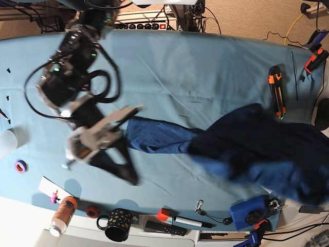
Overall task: Layout the t-shirt on the table in an organized manner, then fold the t-shirt properly
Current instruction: 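Lower the shirt onto the table and open the right gripper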
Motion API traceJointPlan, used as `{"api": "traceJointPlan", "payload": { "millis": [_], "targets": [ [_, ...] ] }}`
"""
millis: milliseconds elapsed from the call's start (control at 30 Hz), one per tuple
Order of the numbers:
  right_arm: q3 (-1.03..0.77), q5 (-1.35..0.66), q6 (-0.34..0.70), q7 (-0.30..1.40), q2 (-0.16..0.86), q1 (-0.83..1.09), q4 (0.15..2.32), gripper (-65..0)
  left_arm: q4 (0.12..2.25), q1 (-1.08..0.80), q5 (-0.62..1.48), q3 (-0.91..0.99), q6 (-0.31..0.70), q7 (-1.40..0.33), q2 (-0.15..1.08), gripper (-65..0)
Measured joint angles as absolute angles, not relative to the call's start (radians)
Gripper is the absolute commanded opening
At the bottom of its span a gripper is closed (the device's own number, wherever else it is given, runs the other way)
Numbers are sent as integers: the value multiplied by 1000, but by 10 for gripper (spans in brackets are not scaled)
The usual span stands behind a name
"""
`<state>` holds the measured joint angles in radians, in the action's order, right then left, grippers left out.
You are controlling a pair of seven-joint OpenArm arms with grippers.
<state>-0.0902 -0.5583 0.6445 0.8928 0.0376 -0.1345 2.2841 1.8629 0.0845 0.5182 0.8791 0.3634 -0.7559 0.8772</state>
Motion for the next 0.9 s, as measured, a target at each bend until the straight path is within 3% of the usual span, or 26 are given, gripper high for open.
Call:
{"api": "traceJointPlan", "payload": {
  "millis": [100, 333, 633, 733, 900],
  "targets": [
    [-136, -604, 659, 894, 83, -86, 2284, -650, 1863, 79, 583, 876, 410, -794, 850, -650],
    [-257, -642, 666, 898, 173, 28, 2346, -650, 1864, 80, 620, 876, 408, -823, 823, -650],
    [-417, -723, 674, 944, 180, 150, 2342, -650, 1929, 77, 986, 878, 626, -1068, 816, -650],
    [-459, -728, 674, 945, 179, 170, 2342, -650, 2000, 38, 1128, 878, 706, -1096, 817, -650],
    [-508, -728, 674, 946, 179, 218, 2342, -650, 2244, -36, 1273, 878, 702, -1132, 714, -650]
  ]
}}
